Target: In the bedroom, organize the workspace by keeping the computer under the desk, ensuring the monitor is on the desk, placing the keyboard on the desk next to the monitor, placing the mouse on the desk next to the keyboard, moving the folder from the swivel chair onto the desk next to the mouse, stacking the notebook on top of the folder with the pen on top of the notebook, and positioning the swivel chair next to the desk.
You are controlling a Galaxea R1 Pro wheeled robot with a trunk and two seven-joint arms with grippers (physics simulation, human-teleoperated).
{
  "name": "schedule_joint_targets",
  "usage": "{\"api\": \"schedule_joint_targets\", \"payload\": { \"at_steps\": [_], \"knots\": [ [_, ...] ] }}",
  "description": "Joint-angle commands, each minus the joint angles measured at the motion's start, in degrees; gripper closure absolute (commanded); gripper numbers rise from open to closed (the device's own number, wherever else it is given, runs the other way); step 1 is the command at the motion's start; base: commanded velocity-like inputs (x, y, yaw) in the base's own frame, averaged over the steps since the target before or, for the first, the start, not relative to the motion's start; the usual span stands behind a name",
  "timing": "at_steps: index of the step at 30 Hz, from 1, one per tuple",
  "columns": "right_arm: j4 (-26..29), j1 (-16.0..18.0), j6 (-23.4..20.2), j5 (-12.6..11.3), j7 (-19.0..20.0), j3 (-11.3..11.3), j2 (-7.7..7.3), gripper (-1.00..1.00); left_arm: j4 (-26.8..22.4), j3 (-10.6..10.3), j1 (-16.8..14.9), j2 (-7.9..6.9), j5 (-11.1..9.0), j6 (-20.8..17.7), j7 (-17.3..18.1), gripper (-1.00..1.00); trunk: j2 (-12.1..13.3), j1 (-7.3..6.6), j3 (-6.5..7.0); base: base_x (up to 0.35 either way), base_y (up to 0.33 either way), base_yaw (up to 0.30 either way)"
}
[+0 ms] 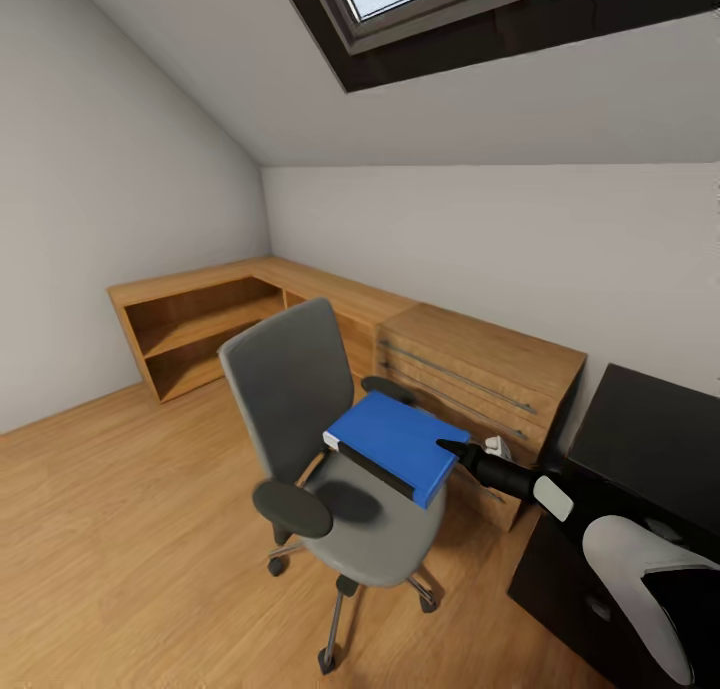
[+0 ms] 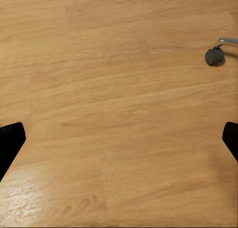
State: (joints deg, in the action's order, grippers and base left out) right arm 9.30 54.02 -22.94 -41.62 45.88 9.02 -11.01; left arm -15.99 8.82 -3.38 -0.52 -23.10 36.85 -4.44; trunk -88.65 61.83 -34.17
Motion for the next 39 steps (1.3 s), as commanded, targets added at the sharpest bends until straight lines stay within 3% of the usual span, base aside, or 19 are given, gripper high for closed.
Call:
{"api": "schedule_joint_targets", "payload": {
  "at_steps": [1, 12, 25, 39],
  "knots": [
    [0.02, 0.03, -0.53, -0.75, 0.0, 0.39, -0.05, 1.0, 0.02, -0.2, -0.02, -0.01, -0.04, 0.15, -0.3, -1.0, -0.03, -0.03, -0.05, -0.293, 0.0, 0.0],
    [0.06, 0.03, -0.53, -0.75, 0.0, 0.39, -0.06, 1.0, 0.02, -0.24, -0.04, 0.16, -0.02, -0.16, -0.3, -1.0, -0.03, -0.03, -0.05, -0.301, -0.022, 0.0],
    [0.02, 0.03, -0.61, -0.83, 0.0, 0.39, -0.08, 1.0, 0.0, -0.29, -0.05, 0.16, 0.07, -0.11, -0.27, -1.0, -0.03, -0.03, 0.62, -0.033, -0.009, -0.141],
    [0.02, 0.03, -0.62, -0.83, 0.0, 0.39, -0.07, 1.0, 0.06, -0.29, -0.03, 0.16, 0.03, -0.28, -0.21, -1.0, 5.58, -3.11, 4.05, 0.0, 0.0, -0.18]
  ]
}}
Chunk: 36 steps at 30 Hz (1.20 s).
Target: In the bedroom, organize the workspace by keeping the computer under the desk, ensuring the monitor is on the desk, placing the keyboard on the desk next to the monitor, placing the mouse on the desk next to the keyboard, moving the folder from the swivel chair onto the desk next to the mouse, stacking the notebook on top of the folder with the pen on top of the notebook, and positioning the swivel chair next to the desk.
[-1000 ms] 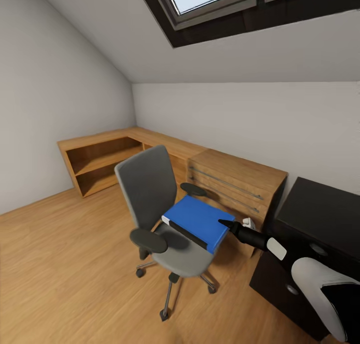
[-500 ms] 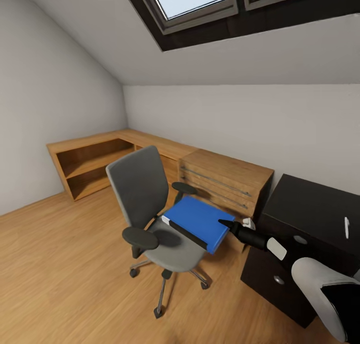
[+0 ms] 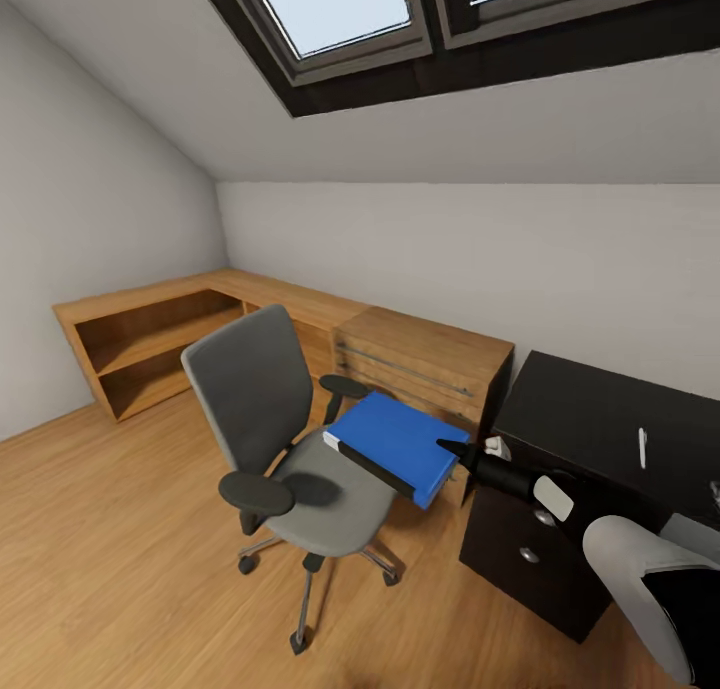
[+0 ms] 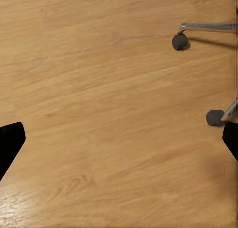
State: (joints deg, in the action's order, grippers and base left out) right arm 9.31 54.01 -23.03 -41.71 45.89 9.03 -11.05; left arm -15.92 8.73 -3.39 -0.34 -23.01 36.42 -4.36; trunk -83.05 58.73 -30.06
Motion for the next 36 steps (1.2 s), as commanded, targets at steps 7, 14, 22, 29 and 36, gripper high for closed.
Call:
{"api": "schedule_joint_targets", "payload": {
  "at_steps": [7, 14, 22, 29, 36],
  "knots": [
    [0.01, 0.04, -0.52, -0.74, -0.01, 0.37, -0.02, 1.0, 0.06, -0.2, 0.0, 0.03, -0.1, 0.08, -0.37, -1.0, 2.79, -1.55, 1.66, 0.0, 0.0, -0.181],
    [0.01, 0.04, -0.5, -0.71, -0.01, 0.37, -0.02, 1.0, 1.81, -0.33, -0.02, 0.07, -0.05, 0.05, -0.37, -1.0, 5.6, -3.08, 3.28, 0.0, 0.0, -0.191],
    [0.03, 0.04, -0.51, -0.66, -0.01, 0.37, -0.02, 1.0, 2.5, -0.37, -0.02, 0.3, -0.02, 0.13, -0.38, -1.0, 8.81, -4.84, 4.89, 0.0, 0.0, -0.239],
    [0.03, 0.04, -0.47, -0.66, -0.01, 0.37, -0.02, 1.0, 2.44, -0.43, -0.02, 0.32, 0.1, 0.44, -0.52, -1.0, 11.62, -6.38, 6.17, 0.0, 0.0, -0.257],
    [0.01, 0.04, -0.44, -0.6, -0.01, 0.37, -0.26, 1.0, 2.08, -0.53, -0.03, 1.11, 1.26, 0.56, -0.61, -1.0, 14.42, -7.92, 7.42, 0.0, 0.0, -0.259]
  ]
}}
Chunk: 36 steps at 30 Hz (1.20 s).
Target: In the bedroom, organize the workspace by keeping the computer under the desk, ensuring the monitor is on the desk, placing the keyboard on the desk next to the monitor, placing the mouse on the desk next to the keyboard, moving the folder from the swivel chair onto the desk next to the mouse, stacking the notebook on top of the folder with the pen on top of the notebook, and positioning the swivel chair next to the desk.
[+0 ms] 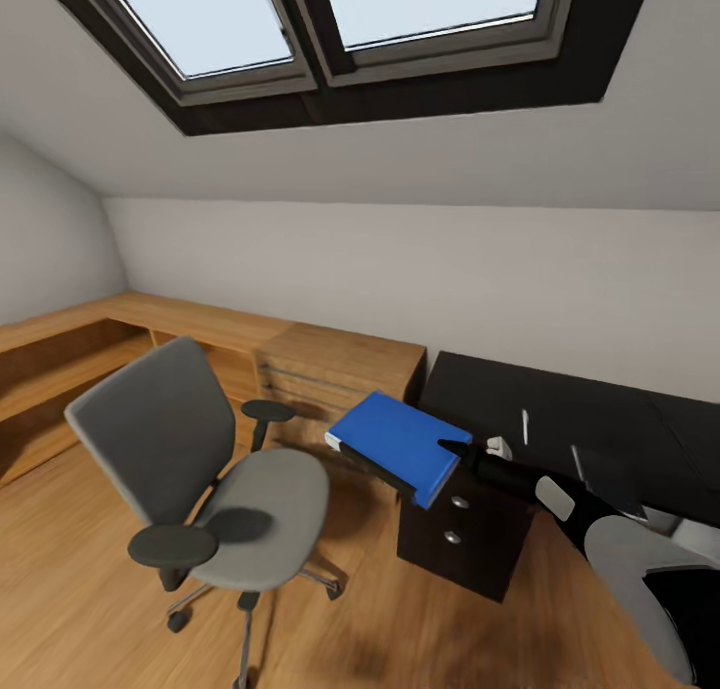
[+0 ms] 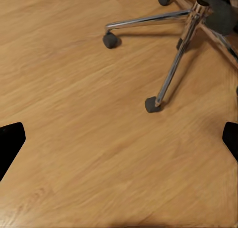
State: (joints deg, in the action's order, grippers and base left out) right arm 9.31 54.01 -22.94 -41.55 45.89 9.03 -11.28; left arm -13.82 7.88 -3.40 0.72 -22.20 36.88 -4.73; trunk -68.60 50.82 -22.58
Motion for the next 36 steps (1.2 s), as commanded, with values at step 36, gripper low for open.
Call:
{"api": "schedule_joint_targets", "payload": {
  "at_steps": [36],
  "knots": [
    [0.0, 0.04, -0.53, -0.82, -0.01, 0.37, -0.98, 1.0, 8.49, 0.28, 0.01, -0.68, 6.38, 11.62, 10.47, -1.0, 14.41, -7.91, 6.6, 0.0, 0.0, -0.26]
  ]
}}
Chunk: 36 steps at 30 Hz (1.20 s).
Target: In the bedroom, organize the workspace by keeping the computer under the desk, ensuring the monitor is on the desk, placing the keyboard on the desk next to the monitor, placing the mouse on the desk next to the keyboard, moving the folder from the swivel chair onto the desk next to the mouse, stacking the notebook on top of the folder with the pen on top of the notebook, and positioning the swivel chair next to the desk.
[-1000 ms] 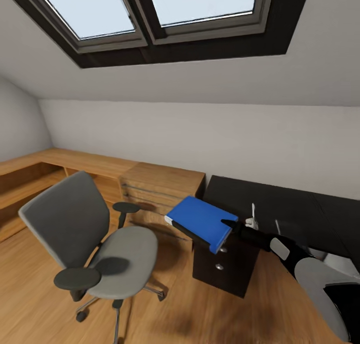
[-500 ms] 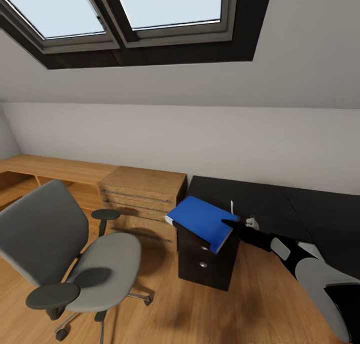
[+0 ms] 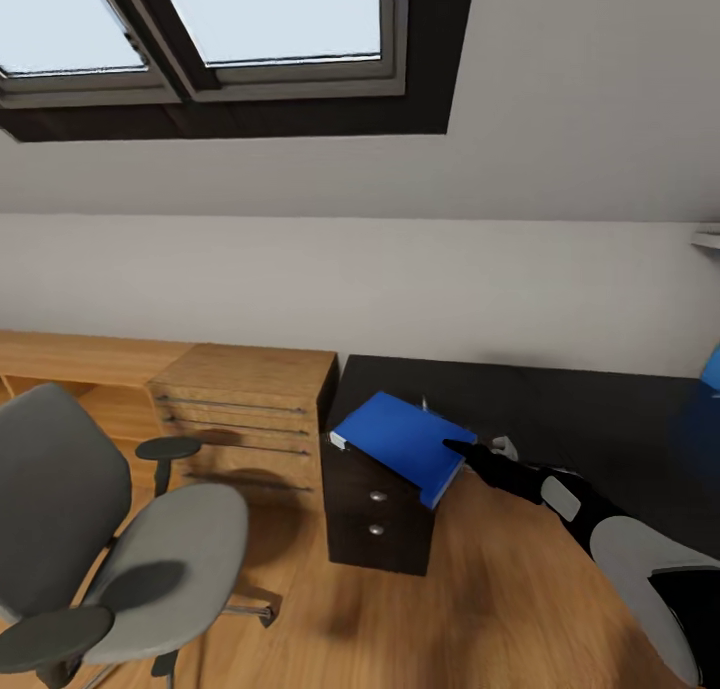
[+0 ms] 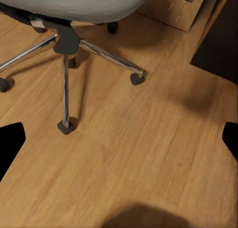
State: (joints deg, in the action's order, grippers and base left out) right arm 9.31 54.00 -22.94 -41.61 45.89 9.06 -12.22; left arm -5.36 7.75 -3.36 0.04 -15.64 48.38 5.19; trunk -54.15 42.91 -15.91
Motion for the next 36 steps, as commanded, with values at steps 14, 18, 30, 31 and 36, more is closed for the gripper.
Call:
{"api": "schedule_joint_targets", "payload": {
  "at_steps": [14, 18, 30, 31, 36],
  "knots": [
    [0.01, 0.05, -0.45, -0.75, -0.01, 0.38, 0.01, 1.0, 0.35, 0.42, -0.05, -1.22, 0.69, 0.9, 1.04, -1.0, 5.58, -3.08, 2.68, 0.0, 0.0, -0.26],
    [0.01, 0.05, -0.44, -0.75, -0.01, 0.37, 0.01, 1.0, 0.35, 0.42, -0.03, -1.37, 0.7, 0.82, 1.0, -1.0, 7.18, -3.95, 3.4, 0.0, 0.0, -0.259],
    [0.01, 0.05, -0.51, -0.75, -0.01, 0.34, 0.0, 1.0, 0.35, 0.5, -0.03, -1.44, 0.62, 0.76, 0.81, -1.0, 12.0, -6.59, 5.56, 0.0, 0.0, -0.141],
    [0.01, 0.05, -0.52, -0.75, -0.01, 0.34, 0.0, 1.0, 0.35, 0.52, -0.04, -1.44, 0.57, 0.75, 0.74, -1.0, 12.4, -6.81, 5.74, 0.0, 0.0, -0.013],
    [0.01, 0.05, -0.53, -0.75, -0.01, 0.34, -0.03, 1.0, 0.35, 0.58, -0.04, -1.44, 0.54, 0.75, 0.67, -1.0, 14.4, -7.91, 6.64, 0.0, 0.0, -0.006]
  ]
}}
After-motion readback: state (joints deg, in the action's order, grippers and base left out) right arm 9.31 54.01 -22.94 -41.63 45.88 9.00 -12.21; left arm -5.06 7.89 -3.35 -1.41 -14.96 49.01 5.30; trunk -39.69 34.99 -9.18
